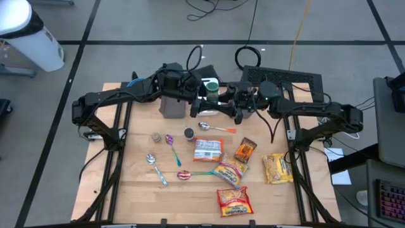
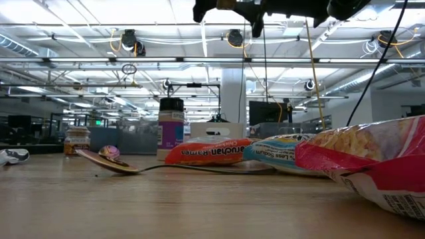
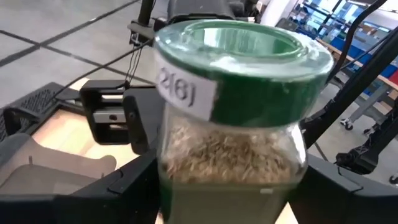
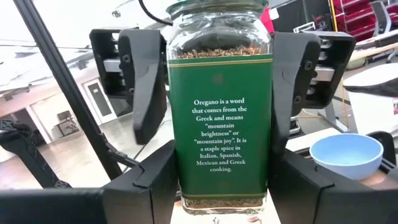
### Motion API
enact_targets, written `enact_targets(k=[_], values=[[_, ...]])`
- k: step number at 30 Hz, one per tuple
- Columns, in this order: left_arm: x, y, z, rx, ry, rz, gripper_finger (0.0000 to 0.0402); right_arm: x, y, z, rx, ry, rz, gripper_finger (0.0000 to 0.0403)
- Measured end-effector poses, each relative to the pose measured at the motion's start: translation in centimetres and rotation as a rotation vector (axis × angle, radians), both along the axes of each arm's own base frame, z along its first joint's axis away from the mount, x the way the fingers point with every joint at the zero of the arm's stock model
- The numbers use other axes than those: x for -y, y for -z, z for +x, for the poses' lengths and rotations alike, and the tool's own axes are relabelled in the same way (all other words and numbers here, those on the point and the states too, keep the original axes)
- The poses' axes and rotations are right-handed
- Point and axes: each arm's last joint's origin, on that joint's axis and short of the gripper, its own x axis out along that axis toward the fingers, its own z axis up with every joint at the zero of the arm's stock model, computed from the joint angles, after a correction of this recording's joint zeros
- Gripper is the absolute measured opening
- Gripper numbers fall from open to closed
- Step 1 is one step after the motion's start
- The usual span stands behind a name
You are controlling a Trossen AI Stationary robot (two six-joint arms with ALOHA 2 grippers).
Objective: Pick & Place Food Item
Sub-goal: Put the green seasoning bottle into the white bin
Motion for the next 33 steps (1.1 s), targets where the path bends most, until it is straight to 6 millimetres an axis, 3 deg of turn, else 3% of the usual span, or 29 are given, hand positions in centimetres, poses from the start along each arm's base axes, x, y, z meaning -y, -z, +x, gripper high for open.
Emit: enact_targets(k=[16, 23, 25, 28, 33], values=[[-0.4, -0.2, 0.0, 0.036, -0.01, 0.039, 0.0209, 0.0, -0.2, -0.2, -0.004, 0.004, -0.016, 0.0191], [-0.4, -0.2, 0.0, 0.034, -0.008, 0.048, 0.0209, 0.0, -0.1, -0.2, -0.016, 0.005, -0.019, 0.0191], [-0.5, -0.2, 0.0, 0.032, -0.009, 0.049, 0.0209, 0.1, 0.0, -0.2, -0.029, 0.007, -0.012, 0.021], [-0.8, -0.1, -0.4, 0.009, -0.017, 0.045, 0.0209, 0.5, 0.3, -0.3, -0.066, -0.001, 0.062, 0.0271], [-1.2, -1.0, -2.3, -0.022, -0.041, 0.065, 0.0209, 1.4, 0.6, -0.7, -0.118, -0.064, 0.154, 0.0338]])
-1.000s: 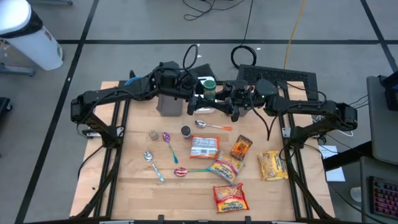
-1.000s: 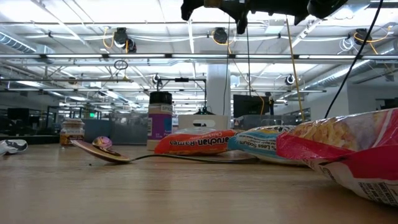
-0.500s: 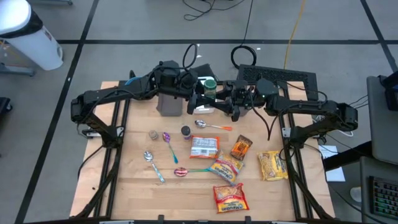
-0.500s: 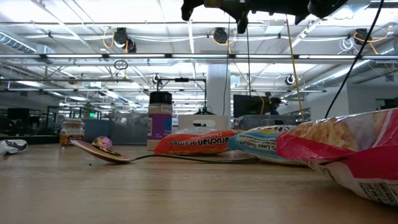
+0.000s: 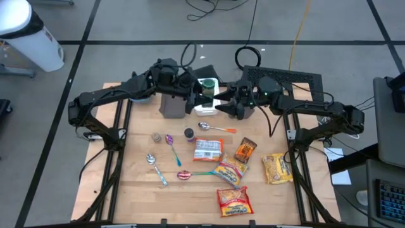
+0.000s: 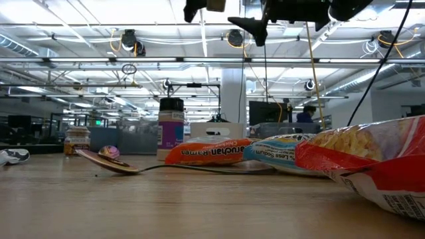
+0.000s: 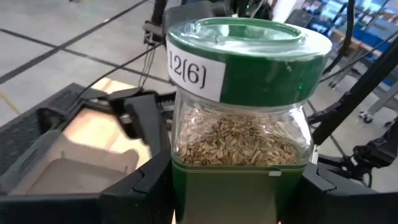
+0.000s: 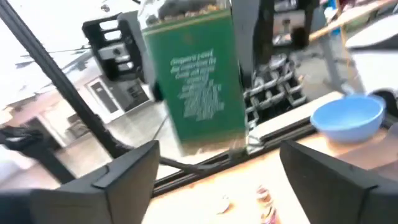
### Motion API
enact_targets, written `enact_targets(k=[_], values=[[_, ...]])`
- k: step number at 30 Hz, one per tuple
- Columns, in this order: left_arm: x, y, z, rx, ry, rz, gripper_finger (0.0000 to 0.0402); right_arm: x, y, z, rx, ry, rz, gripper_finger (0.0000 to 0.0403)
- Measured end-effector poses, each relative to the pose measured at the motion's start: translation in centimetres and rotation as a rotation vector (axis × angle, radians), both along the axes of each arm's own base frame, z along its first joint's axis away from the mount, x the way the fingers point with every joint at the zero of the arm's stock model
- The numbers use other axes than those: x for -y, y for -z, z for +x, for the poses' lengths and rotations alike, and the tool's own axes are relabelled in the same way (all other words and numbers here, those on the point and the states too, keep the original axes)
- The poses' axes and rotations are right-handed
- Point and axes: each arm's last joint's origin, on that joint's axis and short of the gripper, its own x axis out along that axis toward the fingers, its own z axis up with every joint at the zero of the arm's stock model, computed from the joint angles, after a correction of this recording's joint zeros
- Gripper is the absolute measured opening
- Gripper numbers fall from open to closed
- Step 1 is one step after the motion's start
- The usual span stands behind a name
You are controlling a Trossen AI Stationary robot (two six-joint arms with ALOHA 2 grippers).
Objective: Pick & Place Food Item
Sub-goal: Put the green seasoning bottle into the white bin
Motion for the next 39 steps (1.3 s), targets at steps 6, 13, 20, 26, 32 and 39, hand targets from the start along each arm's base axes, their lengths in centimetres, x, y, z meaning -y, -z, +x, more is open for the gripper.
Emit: enact_targets(k=[6, 13, 20, 26, 32, 39], values=[[-0.2, 0.4, -1.2, -0.1, -0.044, 0.028, 0.0209, 0.6, -0.7, -0.7, 0.031, 0.013, 0.055, 0.0349], [0.1, 2.6, -0.6, -0.27, -0.068, 0.034, 0.0209, 0.7, -0.2, -0.6, -0.018, 0.077, 0.088, 0.0339], [0.9, 2.8, -0.1, -0.267, -0.048, 0.041, 0.0209, 0.6, 0.7, -0.2, -0.072, 0.133, -0.006, 0.0338], [1.5, 2.7, 0.1, -0.259, -0.016, 0.022, 0.0209, 0.4, 0.1, -0.1, -0.009, 0.15, -0.096, 0.0338], [1.7, 2.7, 0.1, -0.259, -0.004, -0.001, 0.0209, 0.2, -0.6, -0.1, 0.032, 0.097, -0.121, 0.0338], [1.8, 3.6, 1.2, -0.268, 0.022, -0.016, 0.0209, 0.1, -1.3, 0.4, 0.012, 0.06, -0.154, 0.0338]])
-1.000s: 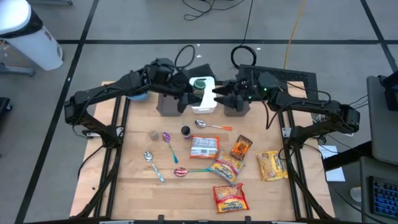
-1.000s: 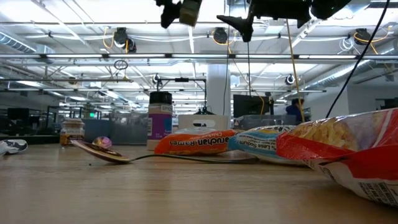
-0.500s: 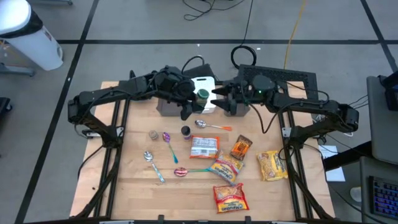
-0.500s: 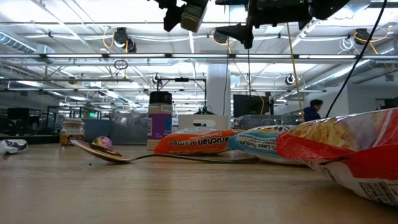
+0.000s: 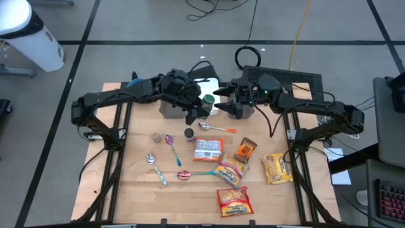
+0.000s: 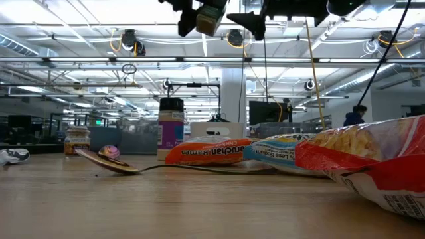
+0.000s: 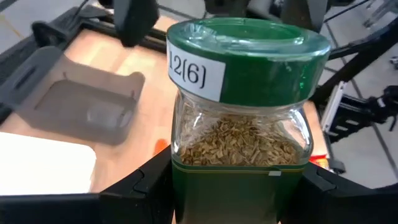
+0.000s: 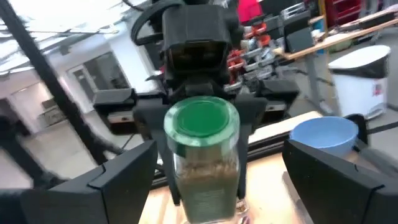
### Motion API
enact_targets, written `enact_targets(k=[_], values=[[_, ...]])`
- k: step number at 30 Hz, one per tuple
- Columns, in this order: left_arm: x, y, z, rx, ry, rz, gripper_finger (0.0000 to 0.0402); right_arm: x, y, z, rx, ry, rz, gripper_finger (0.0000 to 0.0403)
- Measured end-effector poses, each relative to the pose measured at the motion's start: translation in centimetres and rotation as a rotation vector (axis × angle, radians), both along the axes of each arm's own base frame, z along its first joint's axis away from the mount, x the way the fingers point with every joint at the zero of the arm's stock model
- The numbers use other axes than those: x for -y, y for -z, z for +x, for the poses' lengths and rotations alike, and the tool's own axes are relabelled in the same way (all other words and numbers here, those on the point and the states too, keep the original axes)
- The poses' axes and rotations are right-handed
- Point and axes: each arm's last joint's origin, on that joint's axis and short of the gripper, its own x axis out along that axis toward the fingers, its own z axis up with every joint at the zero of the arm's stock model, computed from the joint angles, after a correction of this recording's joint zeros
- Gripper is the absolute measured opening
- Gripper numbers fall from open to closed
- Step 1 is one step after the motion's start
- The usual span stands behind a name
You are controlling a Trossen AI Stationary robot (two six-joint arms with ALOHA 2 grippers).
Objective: Pick & Place Food Item
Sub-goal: Put the green seasoning bottle into the white bin
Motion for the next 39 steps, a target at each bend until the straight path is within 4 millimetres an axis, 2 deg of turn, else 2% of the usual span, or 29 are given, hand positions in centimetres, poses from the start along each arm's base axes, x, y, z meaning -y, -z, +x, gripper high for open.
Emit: enact_targets(k=[10, 28, 32, 39], values=[[0.1, 0.0, 1.0, 0.045, 0.037, -0.014, 0.0209, -0.3, -0.2, 0.4, 0.003, -0.034, 0.014, 0.0338], [0.2, 0.2, 1.2, 0.044, 0.056, -0.043, 0.0209, -1.1, -0.5, 0.6, 0.028, -0.062, -0.012, 0.0337], [0.4, 0.2, 1.2, 0.044, 0.06, -0.045, 0.0209, -1.1, -0.5, 0.6, 0.028, -0.062, -0.012, 0.0324], [0.4, 0.2, 1.2, 0.044, 0.063, -0.046, 0.0209, -1.1, -0.5, 0.6, 0.028, -0.062, -0.013, 0.0278]])
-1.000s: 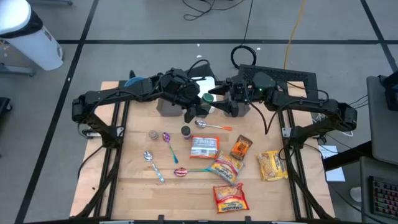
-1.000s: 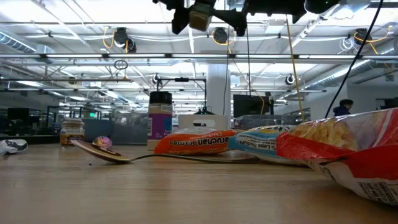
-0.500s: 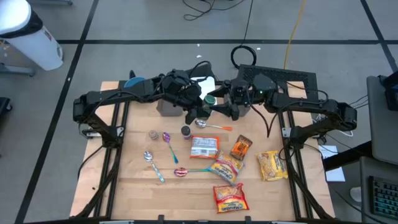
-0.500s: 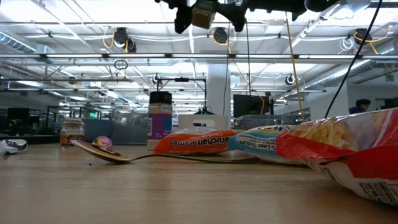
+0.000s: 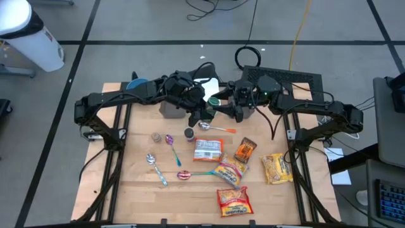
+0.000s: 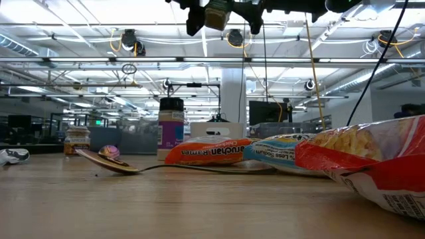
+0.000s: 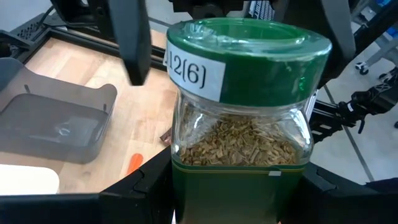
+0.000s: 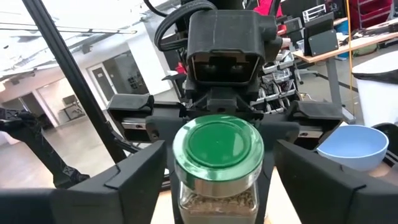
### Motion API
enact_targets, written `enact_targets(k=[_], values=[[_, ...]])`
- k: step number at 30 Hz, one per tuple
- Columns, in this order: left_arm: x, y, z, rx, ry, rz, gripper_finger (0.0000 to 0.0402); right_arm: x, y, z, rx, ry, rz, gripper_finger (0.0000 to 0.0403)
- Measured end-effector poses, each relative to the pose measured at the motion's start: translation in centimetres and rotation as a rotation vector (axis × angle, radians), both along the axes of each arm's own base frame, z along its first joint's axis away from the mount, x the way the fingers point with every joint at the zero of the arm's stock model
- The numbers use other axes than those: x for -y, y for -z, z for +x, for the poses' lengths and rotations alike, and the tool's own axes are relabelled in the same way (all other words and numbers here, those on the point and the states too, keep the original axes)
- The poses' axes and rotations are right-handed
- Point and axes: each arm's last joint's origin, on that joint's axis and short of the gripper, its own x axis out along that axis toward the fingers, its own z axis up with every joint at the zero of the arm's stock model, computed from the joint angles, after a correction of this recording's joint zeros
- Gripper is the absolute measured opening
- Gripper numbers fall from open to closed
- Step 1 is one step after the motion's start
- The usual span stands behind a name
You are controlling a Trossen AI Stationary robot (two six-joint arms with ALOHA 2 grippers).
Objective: Pick & Place Food Item
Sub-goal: Put the green seasoning bottle into the white bin
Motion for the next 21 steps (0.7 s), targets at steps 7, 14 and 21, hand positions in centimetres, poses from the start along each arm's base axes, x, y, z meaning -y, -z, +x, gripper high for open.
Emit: enact_targets(k=[7, 14, 21], values=[[0.0, 0.03, 0.0, -0.001, 0.001, 0.001, 0.0209, 0.0, 0.0, 0.0, 0.0, 0.0, -0.003, 0.0238], [-0.01, 0.03, 0.0, -0.001, -0.001, 0.004, 0.0209, -0.12, 0.0, 0.01, 0.002, -0.018, -0.019, 0.0202], [0.01, 0.03, 0.0, 0.0, 0.0, 0.006, 0.0209, -0.14, 0.01, 0.02, 0.002, -0.02, -0.021, 0.0207]])
